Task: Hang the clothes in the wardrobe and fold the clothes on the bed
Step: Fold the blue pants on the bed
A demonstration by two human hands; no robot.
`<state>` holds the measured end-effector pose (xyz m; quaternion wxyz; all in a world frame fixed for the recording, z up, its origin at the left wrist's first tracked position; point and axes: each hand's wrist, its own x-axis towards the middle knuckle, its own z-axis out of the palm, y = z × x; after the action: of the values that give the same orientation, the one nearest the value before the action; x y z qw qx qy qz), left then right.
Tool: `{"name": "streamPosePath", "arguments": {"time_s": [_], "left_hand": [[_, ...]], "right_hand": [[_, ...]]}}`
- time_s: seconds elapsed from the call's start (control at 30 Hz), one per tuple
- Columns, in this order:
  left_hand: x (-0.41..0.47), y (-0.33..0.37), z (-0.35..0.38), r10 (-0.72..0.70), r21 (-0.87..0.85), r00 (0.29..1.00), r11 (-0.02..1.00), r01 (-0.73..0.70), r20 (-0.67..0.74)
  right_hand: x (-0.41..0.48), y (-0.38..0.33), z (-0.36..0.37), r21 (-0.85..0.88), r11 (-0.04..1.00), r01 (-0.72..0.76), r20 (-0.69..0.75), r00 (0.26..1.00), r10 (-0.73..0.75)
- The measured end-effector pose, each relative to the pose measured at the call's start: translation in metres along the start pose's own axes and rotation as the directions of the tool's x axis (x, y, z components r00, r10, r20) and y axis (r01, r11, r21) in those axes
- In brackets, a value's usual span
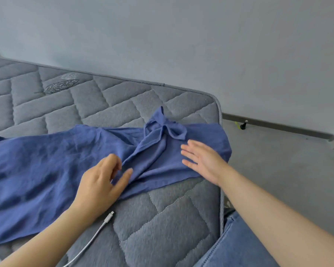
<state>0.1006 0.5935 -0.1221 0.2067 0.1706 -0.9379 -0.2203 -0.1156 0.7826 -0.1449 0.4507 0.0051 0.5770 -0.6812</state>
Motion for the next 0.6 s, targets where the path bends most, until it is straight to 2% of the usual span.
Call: {"name": "streamPosePath", "arguments": {"time_s": [0.07,0.1,0.13,0.17,0.23,0.27,0.3,0.37,0.43,0.5,0.6], "left_hand": [[-0.014,-0.003,-0.002,0.131,0.032,0.984,0.990,-0.136,0.124],[-0.023,-0.006,-0.002,0.159,0.040,0.965,0.984,-0.171,0.211],[-0.031,-0.011,0.000,0.166,0.060,0.948,0.980,-0.188,0.271],[-0.037,-0.016,0.002,0.142,0.090,0.940,0.980,-0.178,0.309],[-0.047,-0.024,0.001,0.050,0.160,0.943,0.981,-0.108,0.329],[-0.051,-0.028,0.001,0.000,0.188,0.944,0.980,-0.065,0.329],[-0.054,-0.031,0.000,-0.042,0.219,0.943,0.975,-0.033,0.331],[-0.058,-0.037,-0.005,-0.082,0.257,0.945,0.967,-0.002,0.317],[-0.061,-0.042,-0.008,-0.103,0.273,0.949,0.962,0.019,0.297],[-0.062,-0.046,-0.011,-0.101,0.275,0.955,0.961,0.021,0.280],[-0.063,-0.048,-0.014,0.004,0.285,0.969,0.955,-0.077,0.246]], "right_hand": [[-0.012,0.026,0.004,-0.290,0.953,0.083,-0.012,0.996,-0.091],[-0.017,0.035,0.006,-0.495,0.854,0.158,0.027,0.986,-0.166],[-0.022,0.043,0.009,-0.681,0.689,0.247,0.112,0.966,-0.235],[-0.025,0.049,0.011,-0.821,0.465,0.331,0.219,0.935,-0.278],[-0.028,0.058,0.018,-0.898,-0.010,0.440,0.422,0.855,-0.302],[-0.028,0.061,0.021,-0.877,-0.154,0.456,0.481,0.824,-0.298],[-0.027,0.064,0.025,-0.857,-0.247,0.453,0.512,0.807,-0.296],[-0.027,0.067,0.035,-0.819,-0.363,0.445,0.554,0.777,-0.298],[-0.026,0.070,0.047,-0.787,-0.436,0.436,0.588,0.743,-0.320],[-0.023,0.073,0.055,-0.767,-0.474,0.432,0.616,0.702,-0.357],[-0.021,0.073,0.061,-0.751,-0.510,0.420,0.635,0.672,-0.381]]}}
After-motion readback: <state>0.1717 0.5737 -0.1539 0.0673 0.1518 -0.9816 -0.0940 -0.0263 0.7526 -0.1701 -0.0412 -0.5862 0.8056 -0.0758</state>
